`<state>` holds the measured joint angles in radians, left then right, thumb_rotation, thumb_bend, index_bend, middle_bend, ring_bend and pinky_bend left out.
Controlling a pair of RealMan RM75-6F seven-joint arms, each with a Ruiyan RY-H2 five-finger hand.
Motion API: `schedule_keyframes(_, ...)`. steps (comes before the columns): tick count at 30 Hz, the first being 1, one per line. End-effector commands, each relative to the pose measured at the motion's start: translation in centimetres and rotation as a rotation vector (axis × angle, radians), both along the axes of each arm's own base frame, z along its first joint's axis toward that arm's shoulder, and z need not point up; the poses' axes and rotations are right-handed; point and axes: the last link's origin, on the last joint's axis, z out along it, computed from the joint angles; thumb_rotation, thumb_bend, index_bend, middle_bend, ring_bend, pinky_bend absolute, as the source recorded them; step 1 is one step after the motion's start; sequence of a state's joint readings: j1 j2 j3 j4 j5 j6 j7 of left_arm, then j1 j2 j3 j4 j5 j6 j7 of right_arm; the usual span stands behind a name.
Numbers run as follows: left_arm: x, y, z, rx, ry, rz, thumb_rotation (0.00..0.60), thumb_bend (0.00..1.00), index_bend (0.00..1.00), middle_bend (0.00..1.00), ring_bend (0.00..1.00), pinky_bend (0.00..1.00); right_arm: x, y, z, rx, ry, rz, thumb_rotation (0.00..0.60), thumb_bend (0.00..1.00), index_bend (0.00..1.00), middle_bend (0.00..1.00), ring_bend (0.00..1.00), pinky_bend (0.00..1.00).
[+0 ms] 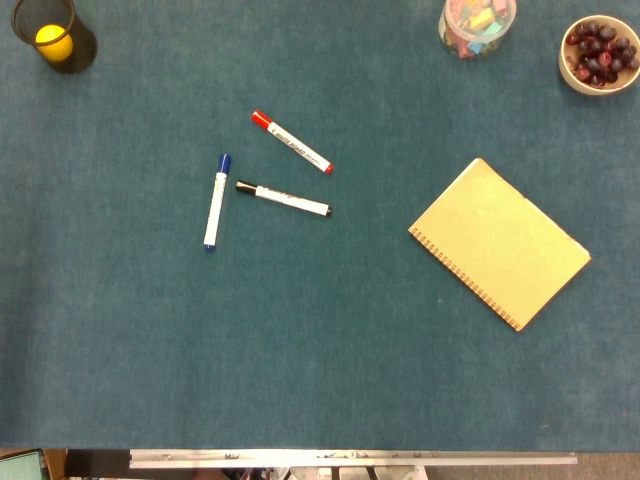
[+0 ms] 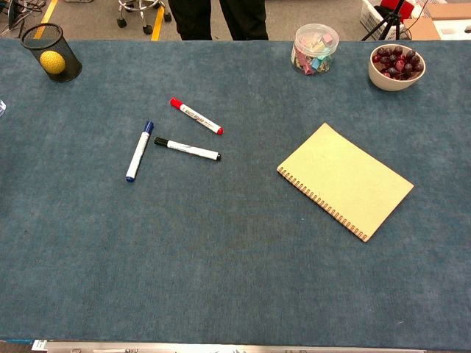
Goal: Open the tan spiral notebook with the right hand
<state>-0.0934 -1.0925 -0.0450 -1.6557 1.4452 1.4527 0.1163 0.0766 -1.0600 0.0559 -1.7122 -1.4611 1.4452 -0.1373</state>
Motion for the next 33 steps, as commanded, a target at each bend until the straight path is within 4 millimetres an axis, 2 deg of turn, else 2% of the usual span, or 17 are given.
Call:
schedule_keyframes(1,0.0,0.0,-0.1,-0.003,0.000,0.000,0.600,0.48,0.10,0.09,0.02,0.06,-0.1,0.0,0.0,0.002,0.000,-0.004,0.600,0.40,0.33,0.29,0.22,0.20)
schedule_keyframes(15,0.4,-0.2,0.0,0.006,0.002,-0.010,0.600,0.48,0.10,0.09,0.02,0.06,0.0,-0.9,0.2,0.026,0.016,0.031,0.600,0.40,0.33,0.29,0.22,0.20)
schedule_keyframes(33,0.0,-0.2,-0.3,-0.003,0.007,0.016,0.600,0.48,0.10,0.09,0.02,0.06,1.3,-6.1,-2.3,0.164,0.108,0.150,0.600,0.38,0.33,0.29,0.22,0.20)
